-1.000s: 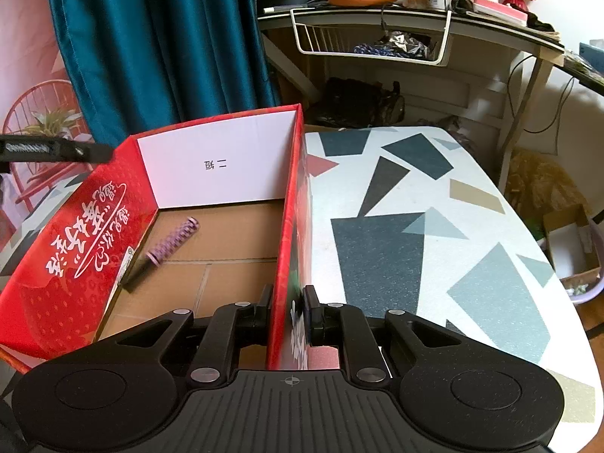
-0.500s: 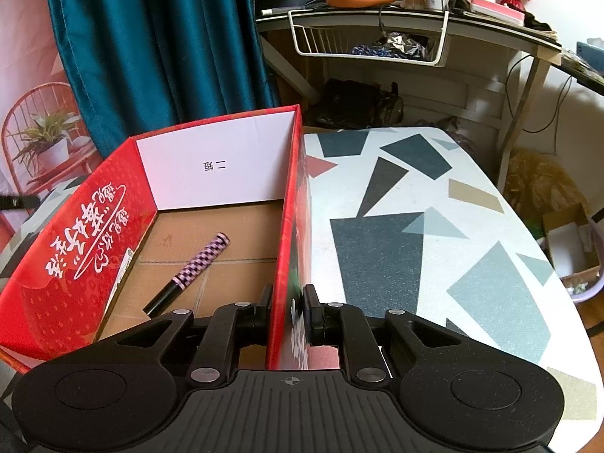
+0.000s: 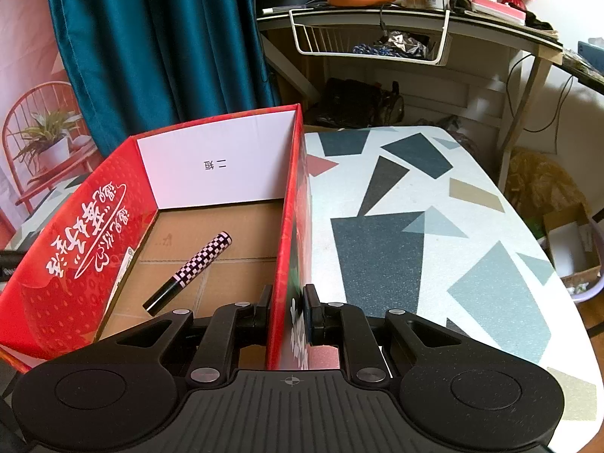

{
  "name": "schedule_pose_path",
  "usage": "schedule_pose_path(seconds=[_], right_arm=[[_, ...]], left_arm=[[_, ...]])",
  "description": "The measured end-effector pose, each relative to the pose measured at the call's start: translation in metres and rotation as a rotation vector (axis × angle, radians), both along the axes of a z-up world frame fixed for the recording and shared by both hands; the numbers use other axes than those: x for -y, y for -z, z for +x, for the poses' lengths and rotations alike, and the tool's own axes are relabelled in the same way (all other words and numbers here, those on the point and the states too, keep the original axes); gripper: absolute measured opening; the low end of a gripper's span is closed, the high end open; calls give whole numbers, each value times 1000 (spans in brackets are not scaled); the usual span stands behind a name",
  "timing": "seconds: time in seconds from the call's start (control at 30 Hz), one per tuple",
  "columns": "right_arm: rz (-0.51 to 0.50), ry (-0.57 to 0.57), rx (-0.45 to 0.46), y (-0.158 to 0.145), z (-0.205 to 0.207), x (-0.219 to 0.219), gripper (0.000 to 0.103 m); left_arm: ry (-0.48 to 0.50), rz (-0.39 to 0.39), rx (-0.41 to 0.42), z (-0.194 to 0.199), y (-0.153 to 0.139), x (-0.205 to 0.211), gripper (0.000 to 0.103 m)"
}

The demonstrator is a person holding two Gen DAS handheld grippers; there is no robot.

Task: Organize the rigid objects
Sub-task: 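Move the left tool back over the red-capped white marker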

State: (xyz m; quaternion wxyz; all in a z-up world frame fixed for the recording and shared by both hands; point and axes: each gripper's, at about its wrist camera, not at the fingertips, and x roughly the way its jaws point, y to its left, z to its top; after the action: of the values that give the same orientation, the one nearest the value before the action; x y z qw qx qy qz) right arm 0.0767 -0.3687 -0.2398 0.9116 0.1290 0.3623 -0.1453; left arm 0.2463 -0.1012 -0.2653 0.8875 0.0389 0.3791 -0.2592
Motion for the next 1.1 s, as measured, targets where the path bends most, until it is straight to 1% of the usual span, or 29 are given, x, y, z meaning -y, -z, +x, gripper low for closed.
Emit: schedule_pose_path(seconds=[0.03,0.07,0.17,0.27,0.37,0.5,0.57,0.63,0.67,0.7,0.83,1.03,1.1], right_arm=[[-1,0,0,0,0,0,14],[-2,-1,-1,0,0,0,14],[-2,-1,0,0,0,0,14],[-2,-1,0,0,0,0,14],[-3,-1,-1,0,0,0,14],[-5,-1,-3,0,0,0,14],[-6,-1,-4,1,0,0,14],[-6,-1,-4,1,0,0,14],[-6,-1,-3,1,0,0,14],[-6,-1,-3,1,0,0,14],[-7,-1,-4,1,0,-1,14],[-8,-2,-9,1,-1,0,14],[-8,-1,-10,2,-1,0,14]], left_arm=[[-1,-15,-23,-1,4,0,31],[-6,-18,-34,-2,8,2,28],[-20,-9,-54,-7,18,1,28],[-27,-28,-86,-12,23,-5,28],[-35,-30,-96,-16,26,-10,28],[-32,-27,-81,-19,28,-10,28],[-25,8,-57,-21,29,-5,28],[-24,81,-34,-24,31,2,24],[-27,100,-14,-26,31,4,18],[-29,109,-12,-27,31,3,16],[-41,92,-16,-27,30,-2,16],[-52,104,-5,-25,30,2,16],[-55,90,-10,-21,30,3,16]])
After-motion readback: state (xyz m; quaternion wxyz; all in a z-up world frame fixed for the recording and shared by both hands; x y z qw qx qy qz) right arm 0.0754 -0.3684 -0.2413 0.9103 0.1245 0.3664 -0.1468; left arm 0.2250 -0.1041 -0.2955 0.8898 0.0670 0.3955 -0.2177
